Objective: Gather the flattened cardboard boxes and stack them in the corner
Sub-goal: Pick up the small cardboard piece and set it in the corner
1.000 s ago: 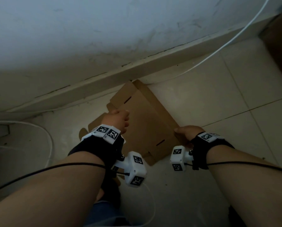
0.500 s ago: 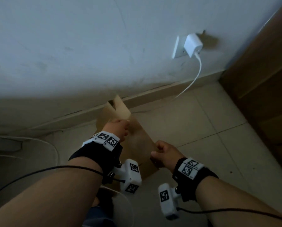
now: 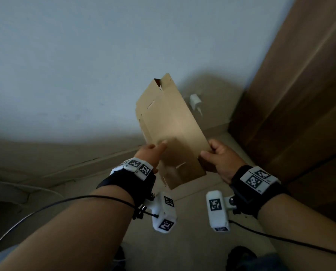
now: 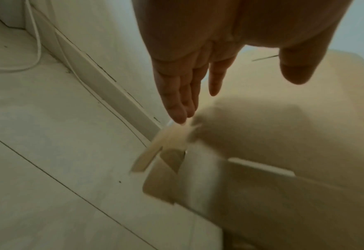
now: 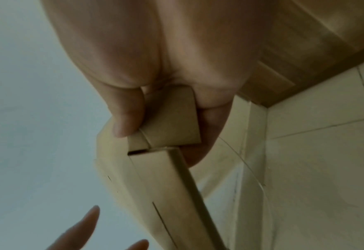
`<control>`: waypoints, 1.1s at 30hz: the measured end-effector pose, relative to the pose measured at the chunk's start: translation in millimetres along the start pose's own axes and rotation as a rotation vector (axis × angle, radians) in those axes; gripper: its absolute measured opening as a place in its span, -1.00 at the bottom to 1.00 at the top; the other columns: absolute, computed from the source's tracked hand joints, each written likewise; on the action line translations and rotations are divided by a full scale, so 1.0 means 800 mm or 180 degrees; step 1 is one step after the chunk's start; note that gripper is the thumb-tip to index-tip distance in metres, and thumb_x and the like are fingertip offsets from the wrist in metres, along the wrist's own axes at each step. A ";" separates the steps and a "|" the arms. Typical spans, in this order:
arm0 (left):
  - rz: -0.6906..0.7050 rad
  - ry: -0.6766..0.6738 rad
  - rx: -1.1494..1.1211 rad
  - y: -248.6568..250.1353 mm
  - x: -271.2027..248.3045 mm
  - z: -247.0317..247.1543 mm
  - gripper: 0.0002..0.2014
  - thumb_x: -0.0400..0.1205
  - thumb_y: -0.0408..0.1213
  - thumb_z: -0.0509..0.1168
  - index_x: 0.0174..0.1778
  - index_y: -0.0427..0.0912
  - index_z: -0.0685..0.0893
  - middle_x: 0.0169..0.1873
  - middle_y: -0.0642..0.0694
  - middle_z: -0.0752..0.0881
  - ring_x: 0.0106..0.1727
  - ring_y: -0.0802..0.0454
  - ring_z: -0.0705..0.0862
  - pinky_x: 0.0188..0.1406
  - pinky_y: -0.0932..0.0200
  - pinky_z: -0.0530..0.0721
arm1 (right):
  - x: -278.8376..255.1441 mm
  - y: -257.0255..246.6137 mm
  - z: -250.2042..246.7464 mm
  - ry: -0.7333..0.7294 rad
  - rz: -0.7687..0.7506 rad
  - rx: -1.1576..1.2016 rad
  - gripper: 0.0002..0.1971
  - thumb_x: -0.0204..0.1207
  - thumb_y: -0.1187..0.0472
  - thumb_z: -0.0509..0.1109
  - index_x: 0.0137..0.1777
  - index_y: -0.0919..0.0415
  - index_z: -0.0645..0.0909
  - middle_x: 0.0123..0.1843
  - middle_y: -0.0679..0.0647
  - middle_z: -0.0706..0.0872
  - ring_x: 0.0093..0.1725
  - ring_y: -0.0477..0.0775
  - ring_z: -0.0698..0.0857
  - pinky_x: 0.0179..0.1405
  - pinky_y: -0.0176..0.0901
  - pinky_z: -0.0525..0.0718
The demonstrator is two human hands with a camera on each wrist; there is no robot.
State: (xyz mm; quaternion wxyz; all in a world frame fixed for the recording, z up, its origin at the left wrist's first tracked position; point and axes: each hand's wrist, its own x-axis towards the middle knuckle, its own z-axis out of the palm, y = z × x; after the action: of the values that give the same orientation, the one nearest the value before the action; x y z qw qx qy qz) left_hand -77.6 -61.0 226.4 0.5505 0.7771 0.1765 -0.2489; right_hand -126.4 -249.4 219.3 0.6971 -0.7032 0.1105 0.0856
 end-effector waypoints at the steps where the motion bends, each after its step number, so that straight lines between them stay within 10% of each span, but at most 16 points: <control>1: 0.0068 -0.0039 0.0011 0.008 -0.013 0.008 -0.41 0.52 0.18 0.23 0.35 -0.14 0.53 0.16 -0.19 0.61 0.09 -0.16 0.62 0.20 -0.18 0.68 | -0.012 -0.012 -0.007 0.0047 -0.0085 0.0097 -0.74 0.57 0.47 0.22 -0.20 0.12 0.57 -0.26 0.09 0.69 -0.31 -0.02 0.68 -0.24 -0.13 0.68; 8: 0.0325 0.0122 -0.0178 0.031 -0.067 0.030 0.05 0.27 0.41 0.32 0.60 -0.07 0.20 0.52 -0.18 0.42 0.45 -0.24 0.49 0.33 -0.26 0.56 | -0.078 -0.063 -0.056 0.0099 -0.0675 0.1223 -0.86 0.55 0.37 0.25 -0.13 0.10 0.53 -0.40 -0.12 0.80 -0.40 -0.13 0.74 -0.53 -0.24 0.71; 10: 0.0265 -0.0107 -0.0779 0.032 -0.080 0.039 0.12 0.12 0.43 0.41 0.57 -0.01 0.25 0.46 -0.13 0.52 0.36 -0.20 0.59 0.17 -0.22 0.66 | -0.094 -0.067 -0.066 -0.0038 -0.0783 0.1426 -0.65 0.15 0.08 0.62 -0.11 0.07 0.59 -0.31 -0.07 0.83 -0.33 -0.06 0.77 -0.45 -0.16 0.75; 12: 0.0382 -0.0367 -0.1343 0.037 -0.093 0.051 -0.27 0.29 0.23 0.46 0.32 -0.08 0.53 0.23 -0.13 0.70 0.16 -0.17 0.70 0.01 -0.18 0.72 | -0.099 -0.062 -0.074 -0.0023 -0.0772 0.1582 -0.35 -0.21 -0.04 0.73 -0.07 0.08 0.62 -0.25 -0.02 0.84 -0.29 -0.04 0.79 -0.35 -0.10 0.77; 15: 0.0613 -0.0411 -0.1507 0.046 -0.111 0.066 -0.68 0.46 -0.06 0.44 0.06 -0.10 0.62 -0.01 -0.13 0.75 -0.04 -0.16 0.73 -0.01 -0.22 0.72 | -0.108 -0.057 -0.083 0.0155 -0.0739 0.1771 -0.87 0.42 0.18 0.44 -0.05 0.07 0.60 -0.28 -0.03 0.83 -0.23 0.05 0.73 -0.37 -0.11 0.76; 17: 0.0752 -0.0363 -0.1433 0.050 -0.114 0.071 -0.63 0.47 -0.15 0.45 0.14 -0.17 0.60 0.04 -0.20 0.75 -0.03 -0.19 0.73 -0.04 -0.26 0.73 | -0.111 -0.053 -0.092 0.0430 -0.0679 0.1740 -0.79 0.62 0.34 0.16 -0.06 0.05 0.59 -0.31 -0.05 0.81 -0.22 0.04 0.67 -0.32 -0.10 0.68; 27: 0.1062 -0.0237 -0.1377 0.065 -0.109 0.104 -0.65 0.51 -0.36 0.39 0.21 -0.24 0.56 -0.04 -0.25 0.73 -0.09 -0.22 0.73 -0.06 -0.23 0.75 | -0.098 -0.038 -0.119 0.1370 -0.0010 0.1394 -0.89 0.59 0.23 0.28 0.05 0.01 0.49 -0.17 0.03 0.65 -0.26 0.00 0.58 -0.39 -0.20 0.48; 33: 0.1008 0.0038 -0.1419 0.066 -0.102 0.118 -0.64 0.49 -0.33 0.42 0.20 -0.23 0.57 0.03 -0.27 0.73 0.01 -0.26 0.73 -0.02 -0.20 0.74 | -0.096 -0.034 -0.125 0.1716 -0.0330 0.0165 -0.66 0.61 0.19 0.23 0.37 0.00 0.47 -0.14 -0.22 0.57 -0.19 -0.16 0.58 0.06 0.04 0.70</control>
State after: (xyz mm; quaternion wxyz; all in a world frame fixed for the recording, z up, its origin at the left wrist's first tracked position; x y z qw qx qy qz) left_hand -133.3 -167.7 288.8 0.7390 0.6561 0.1065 -0.1102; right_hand -196.0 -346.6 268.1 0.6637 -0.6873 0.2580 -0.1432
